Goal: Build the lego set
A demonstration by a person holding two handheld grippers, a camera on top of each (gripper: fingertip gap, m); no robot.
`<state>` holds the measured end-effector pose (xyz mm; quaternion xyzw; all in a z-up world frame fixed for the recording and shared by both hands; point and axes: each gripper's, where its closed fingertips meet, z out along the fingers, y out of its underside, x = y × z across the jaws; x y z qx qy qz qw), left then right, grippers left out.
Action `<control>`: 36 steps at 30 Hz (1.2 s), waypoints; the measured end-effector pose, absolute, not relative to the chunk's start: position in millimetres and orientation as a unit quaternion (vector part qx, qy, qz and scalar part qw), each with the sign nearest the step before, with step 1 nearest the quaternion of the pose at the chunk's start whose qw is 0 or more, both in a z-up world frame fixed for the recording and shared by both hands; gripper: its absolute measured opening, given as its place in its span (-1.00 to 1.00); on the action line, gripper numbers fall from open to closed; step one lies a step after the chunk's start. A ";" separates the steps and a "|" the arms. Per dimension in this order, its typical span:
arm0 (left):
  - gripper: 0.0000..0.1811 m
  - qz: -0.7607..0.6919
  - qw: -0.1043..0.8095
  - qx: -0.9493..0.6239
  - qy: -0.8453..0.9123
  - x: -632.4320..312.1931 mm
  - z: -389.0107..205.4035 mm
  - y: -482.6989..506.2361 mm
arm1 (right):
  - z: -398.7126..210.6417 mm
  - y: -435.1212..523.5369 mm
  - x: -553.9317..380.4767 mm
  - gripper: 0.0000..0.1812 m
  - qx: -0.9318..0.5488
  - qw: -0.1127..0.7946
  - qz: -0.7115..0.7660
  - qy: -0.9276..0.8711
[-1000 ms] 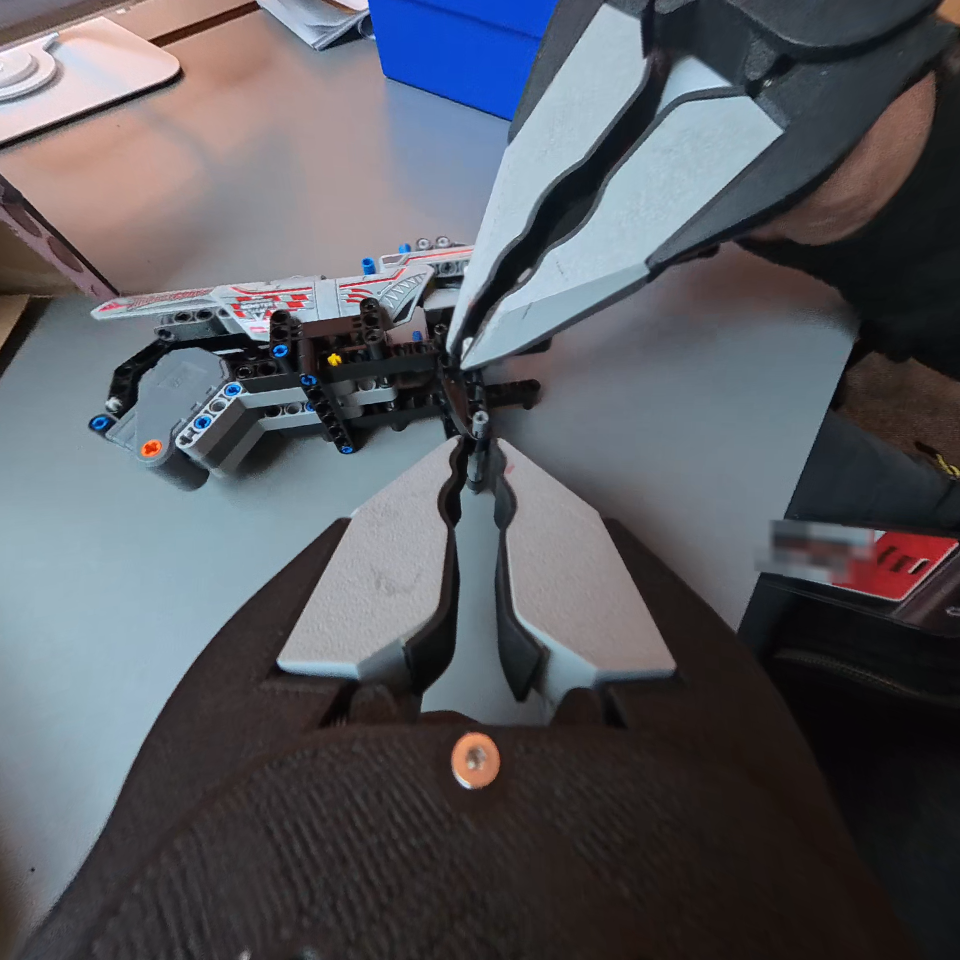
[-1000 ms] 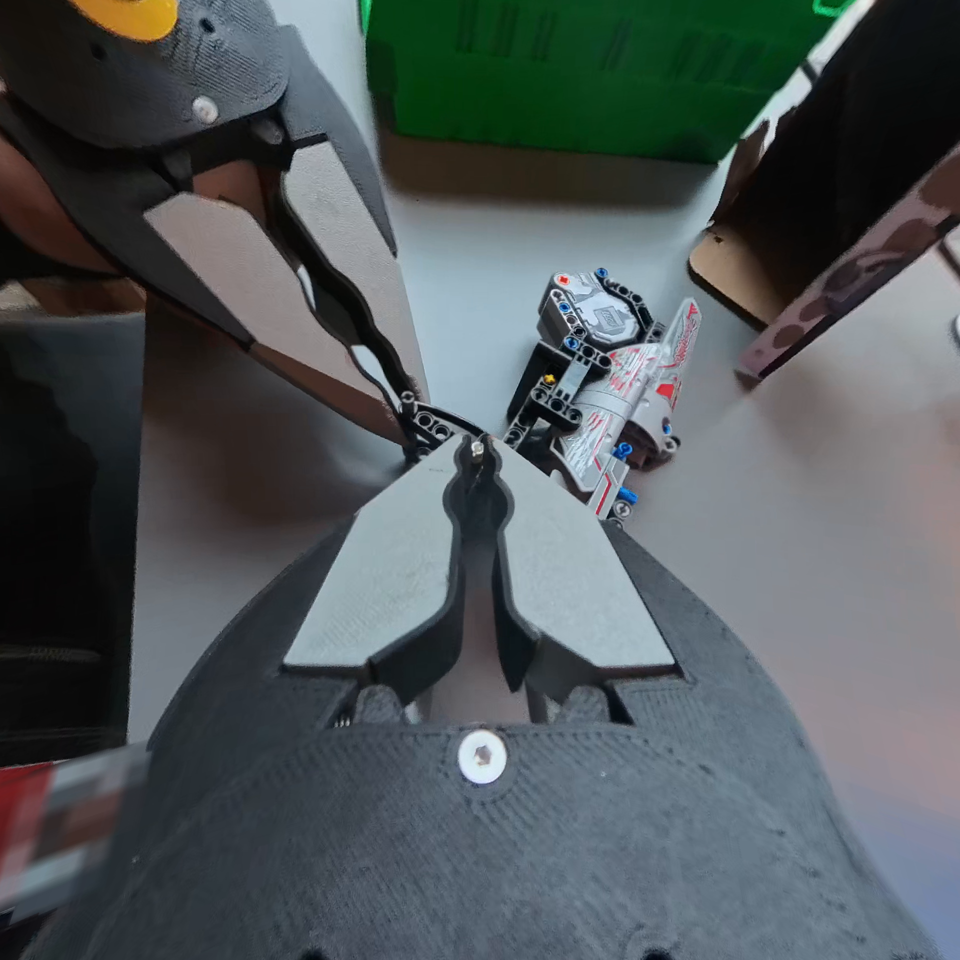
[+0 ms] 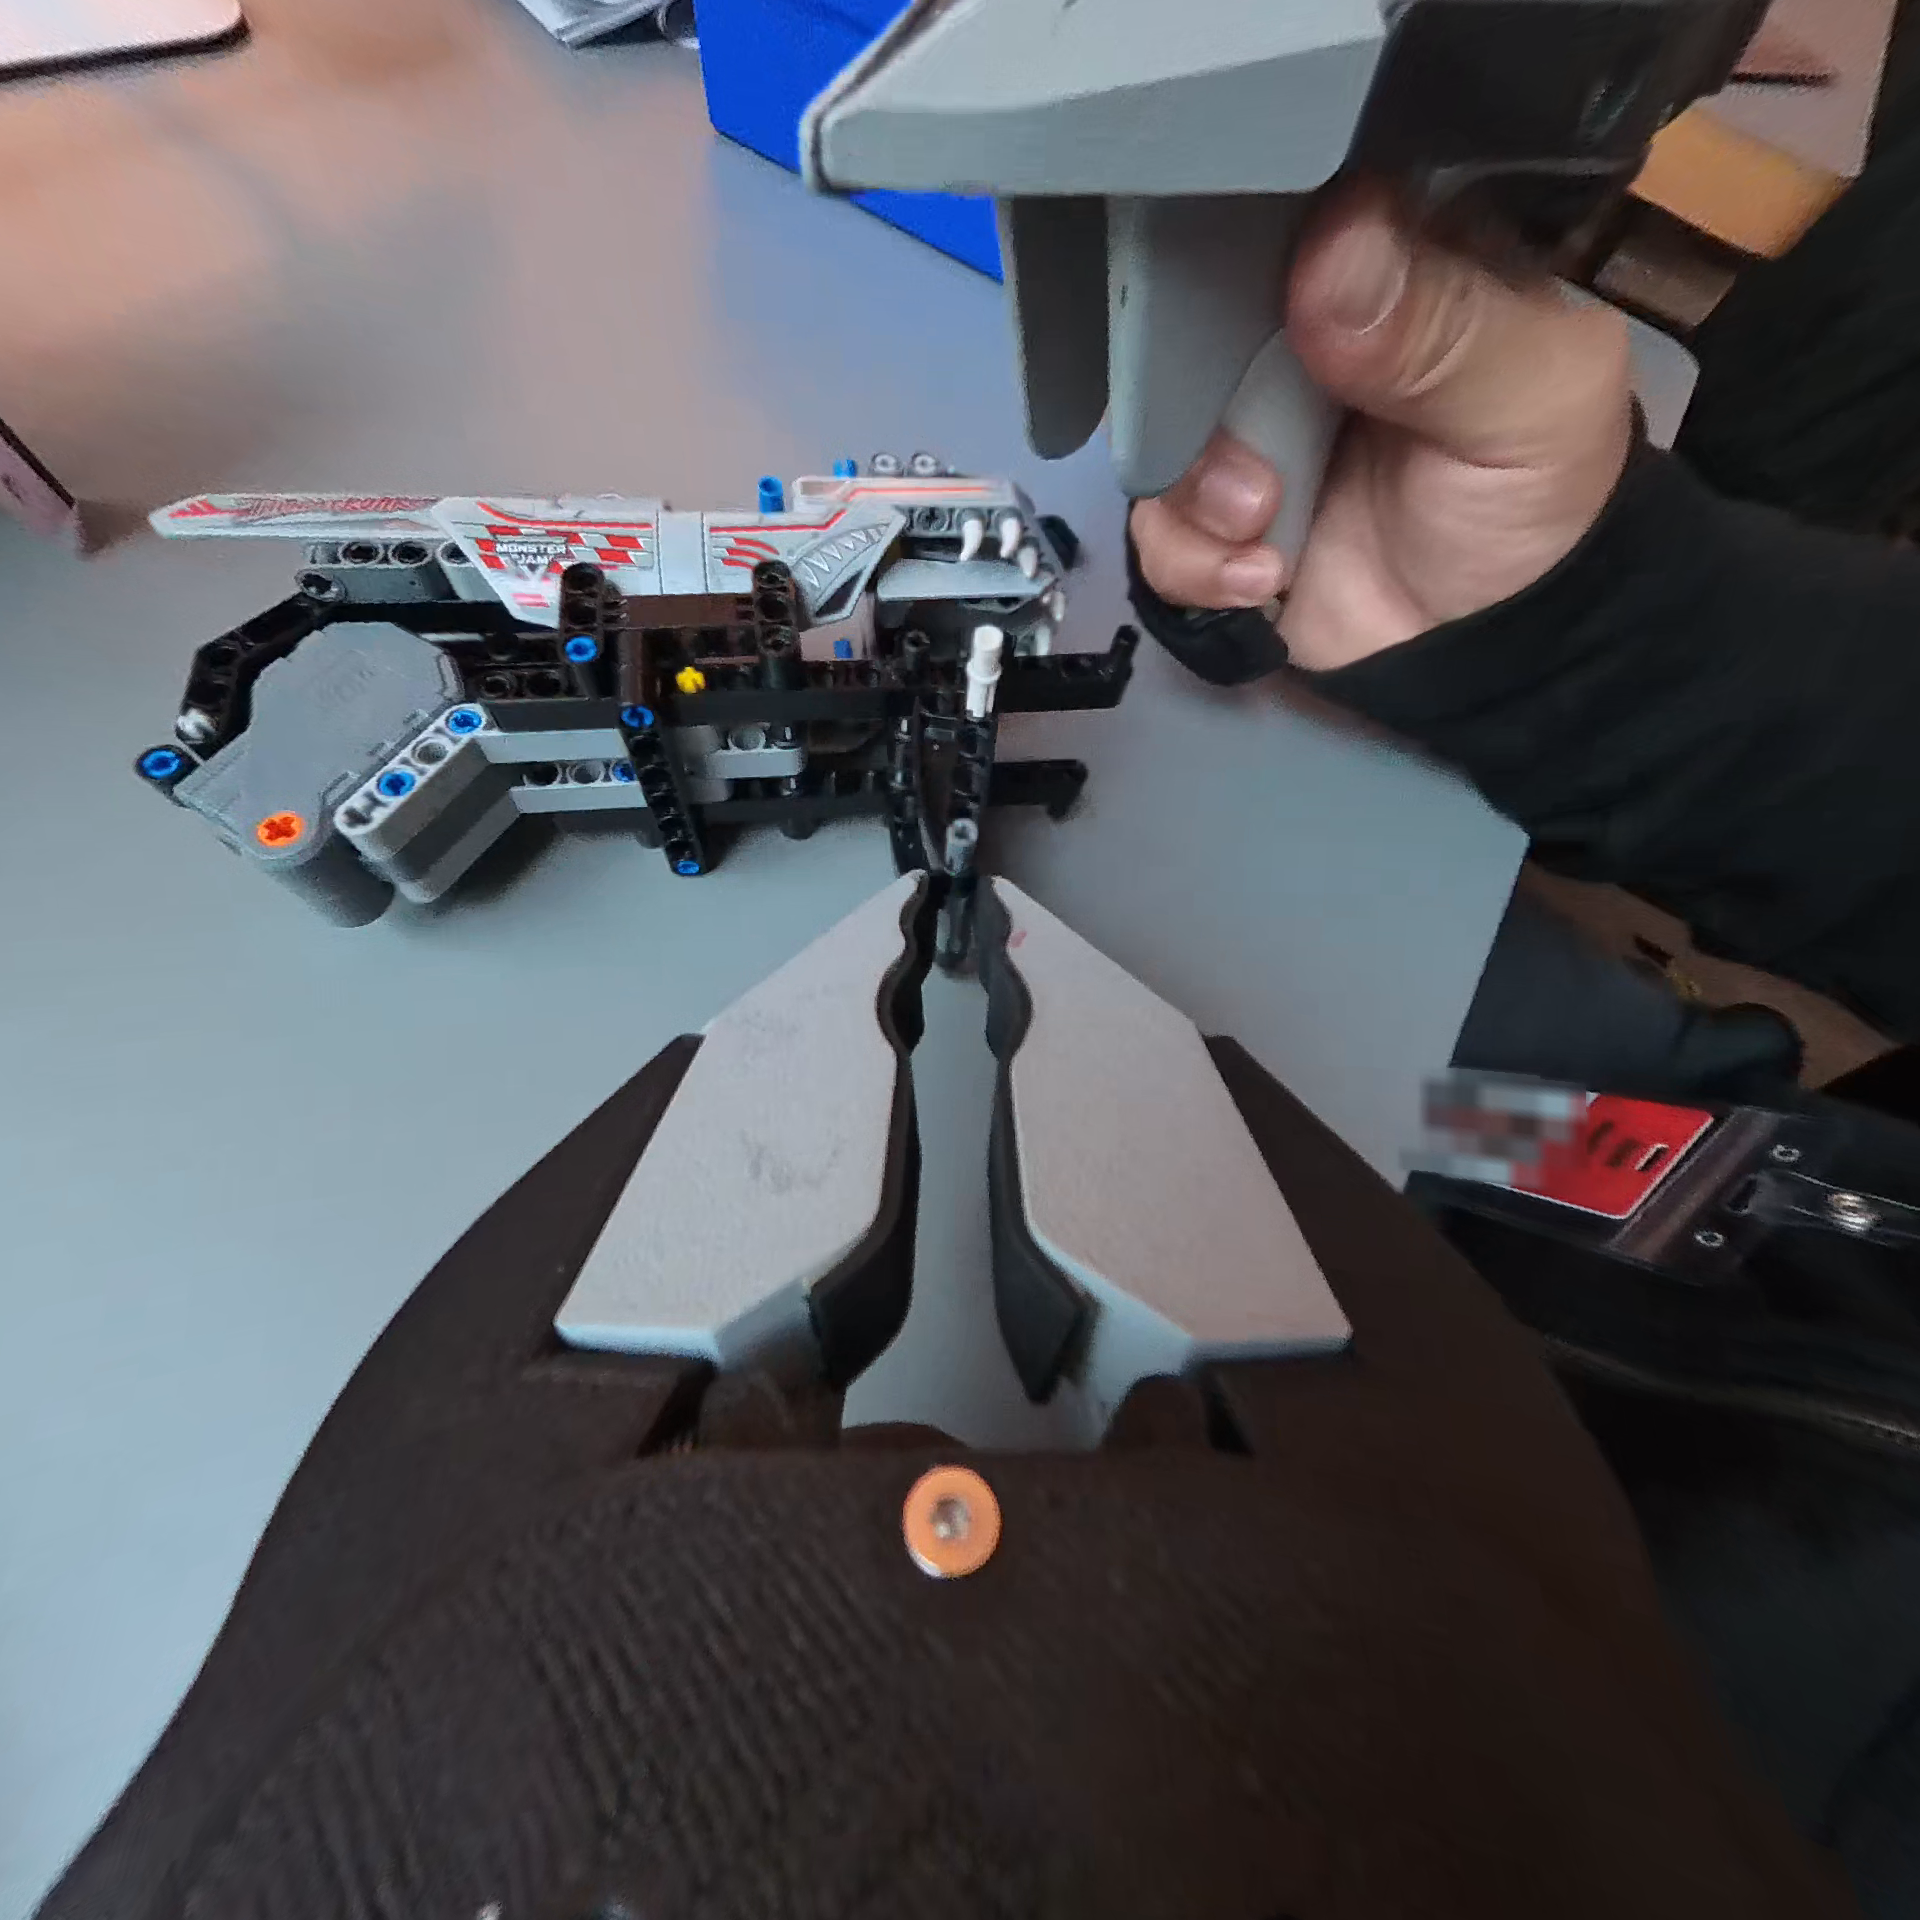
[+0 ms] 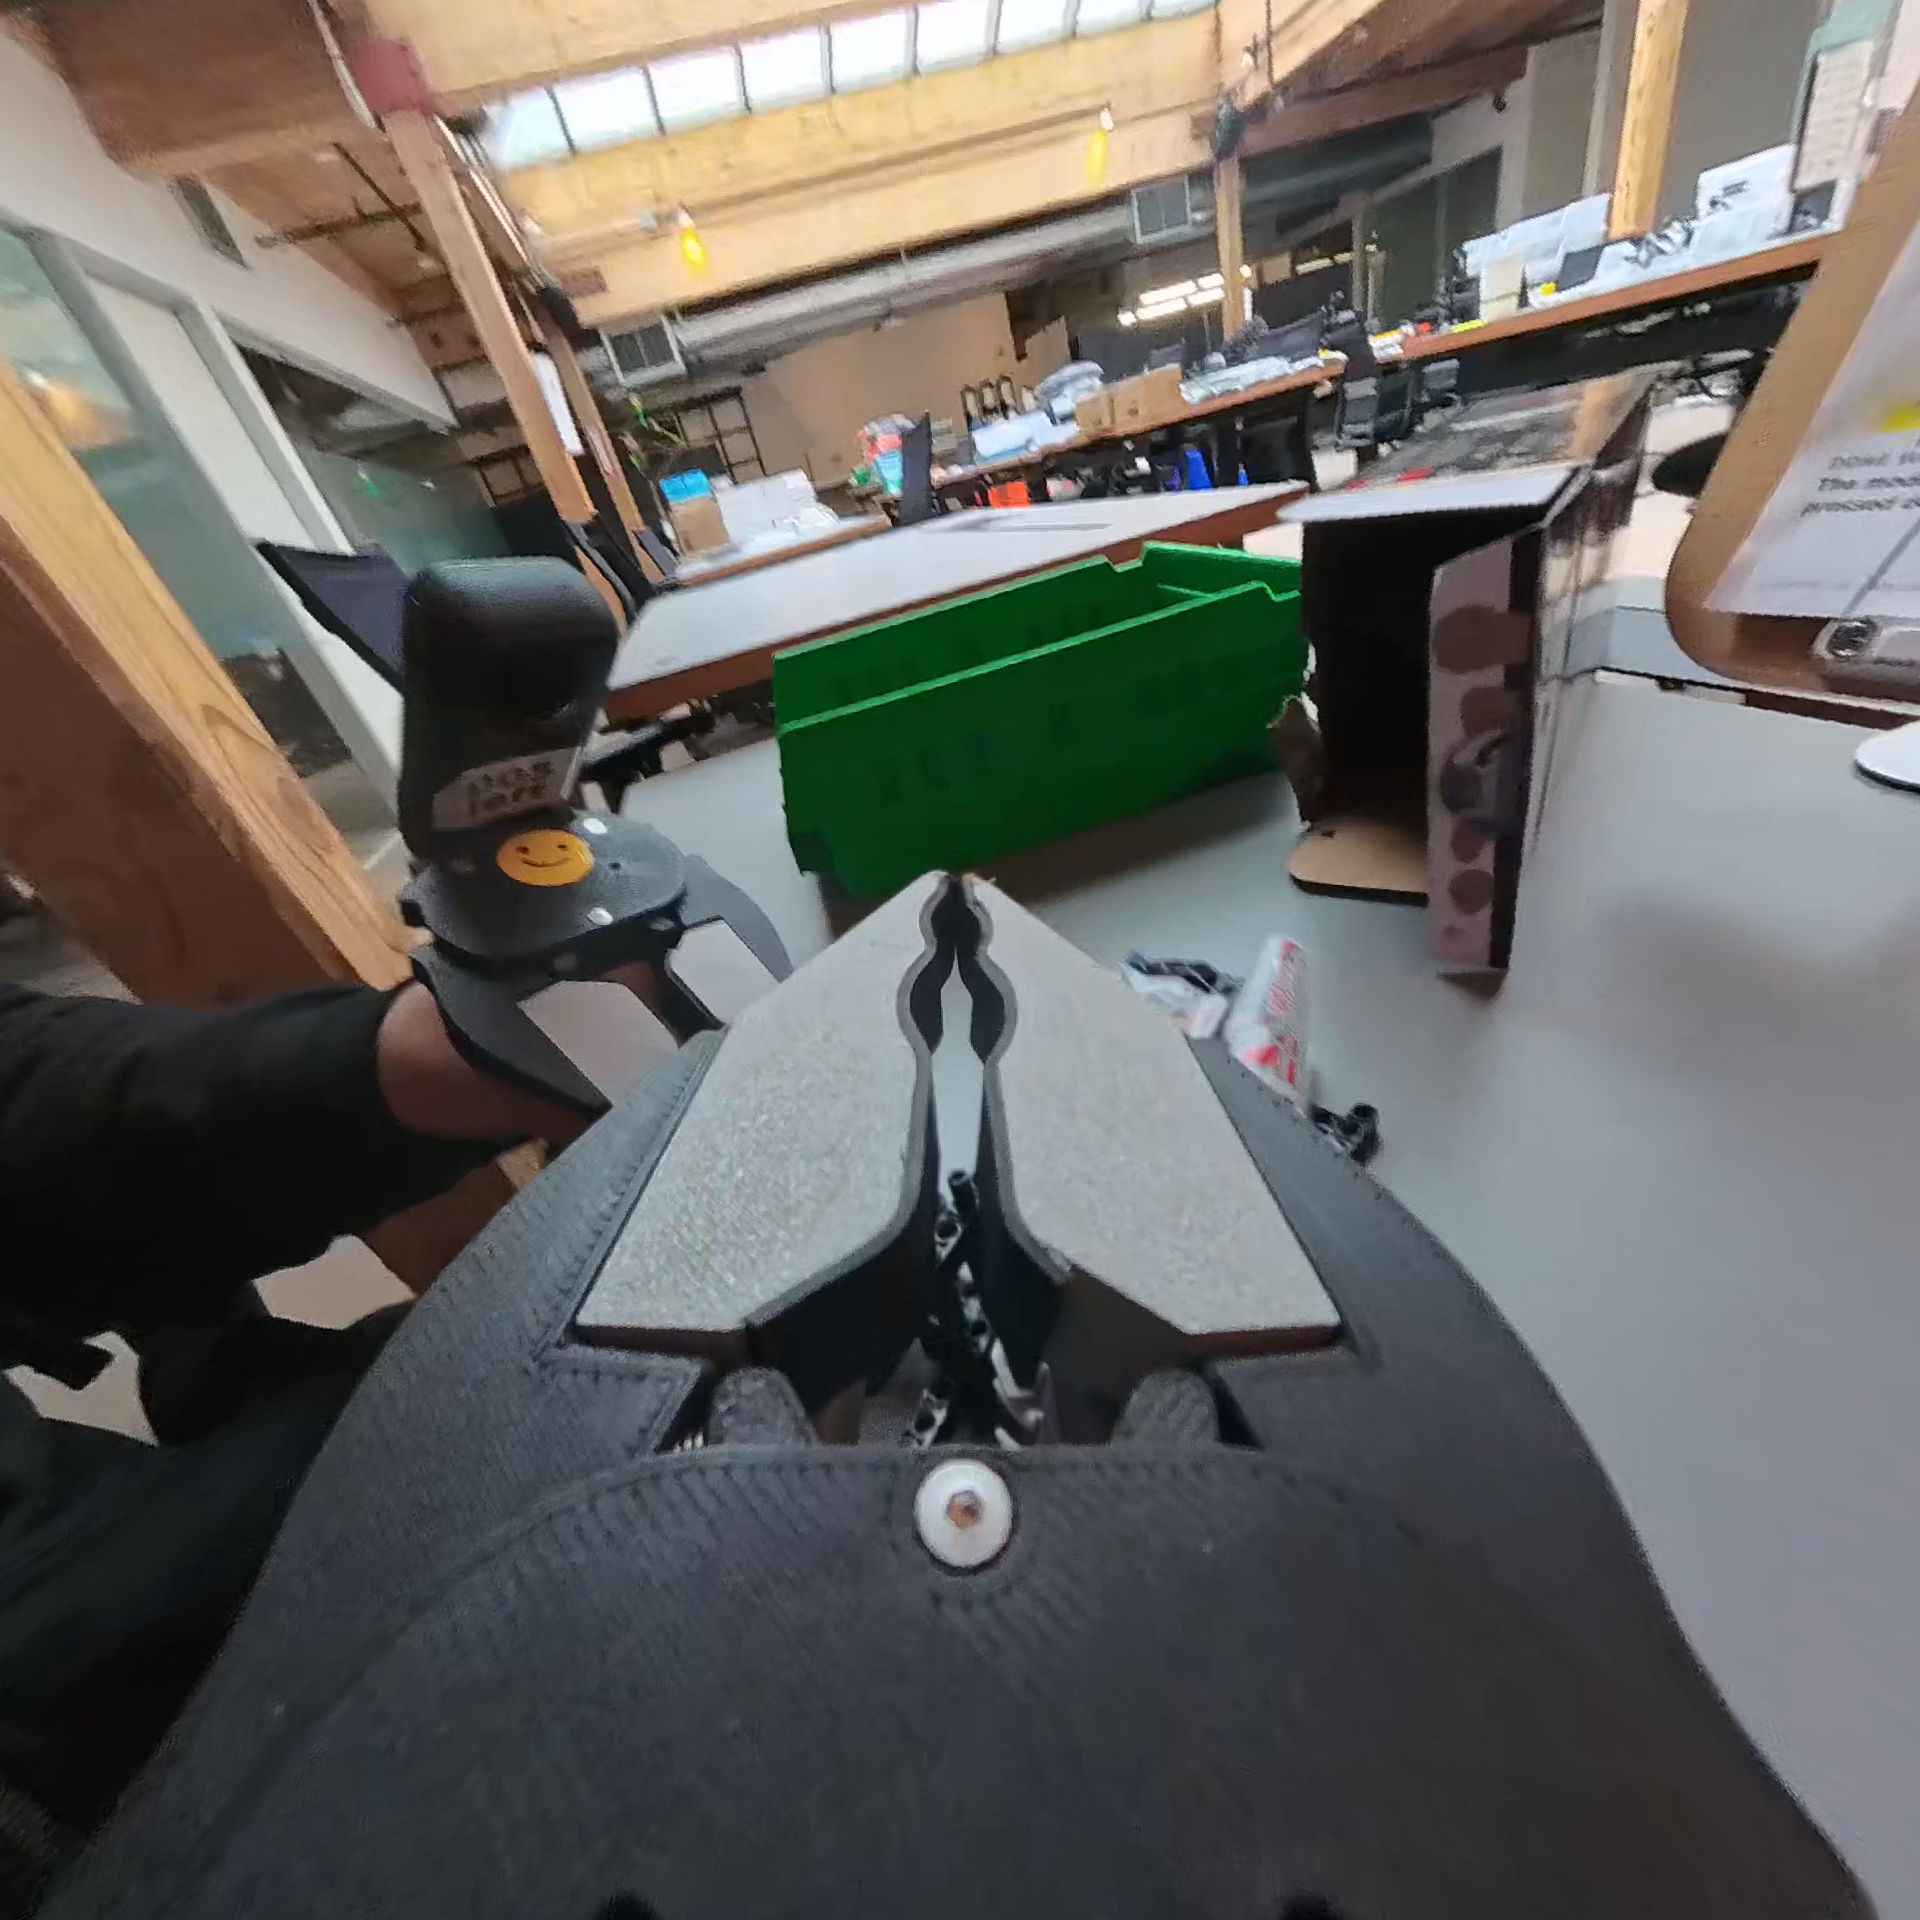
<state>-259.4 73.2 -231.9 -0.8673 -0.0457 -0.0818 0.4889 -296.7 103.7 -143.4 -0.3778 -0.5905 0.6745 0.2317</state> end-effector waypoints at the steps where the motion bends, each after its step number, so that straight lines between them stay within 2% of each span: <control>1: -0.95 -0.080 0.486 -0.869 -0.044 -259.5 -232.8 73.4 | -145.4 104.6 -295.7 -1.00 -0.378 0.236 0.668 -0.596; 4: -0.95 -0.078 0.483 -0.871 -0.042 -259.0 -234.0 73.5 | -151.6 98.8 -288.5 -1.00 -0.367 0.237 0.642 -0.630; 7: -0.96 -0.082 0.487 -0.868 -0.048 -260.3 -232.7 73.2 | -170.7 94.2 -279.0 -0.79 -0.368 0.245 0.572 -0.691; 13: -0.95 -0.087 0.486 -0.868 -0.052 -260.9 -233.1 73.1 | -206.4 87.3 -269.0 -0.84 -0.366 0.251 0.468 -0.764; 14: -0.95 -0.086 0.485 -0.869 -0.052 -261.1 -233.3 72.8 | -210.1 87.0 -269.6 -0.94 -0.362 0.259 0.452 -0.773; 16: -0.95 -0.083 0.480 -0.872 -0.047 -260.5 -235.0 71.9 | -212.2 87.1 -270.9 -0.98 -0.359 0.268 0.435 -0.781; 24: -0.94 -0.142 0.525 -0.837 -0.054 -256.9 -217.6 72.0 | -179.8 78.8 -270.3 -1.00 -0.362 0.264 0.559 -0.698; 28: -0.94 -0.108 0.490 -0.863 -0.052 -259.6 -231.0 71.6 | -185.0 70.8 -271.8 -1.00 -0.332 0.306 0.516 -0.728; 31: -0.95 -0.064 0.472 -0.879 -0.012 -249.9 -237.8 77.7 | -147.8 50.9 -266.8 -1.00 -0.288 0.307 0.587 -0.692; 36: -0.95 -0.070 0.477 -0.875 -0.030 -252.2 -236.2 75.6 | -142.5 78.0 -277.6 -0.99 -0.345 0.325 0.561 -0.679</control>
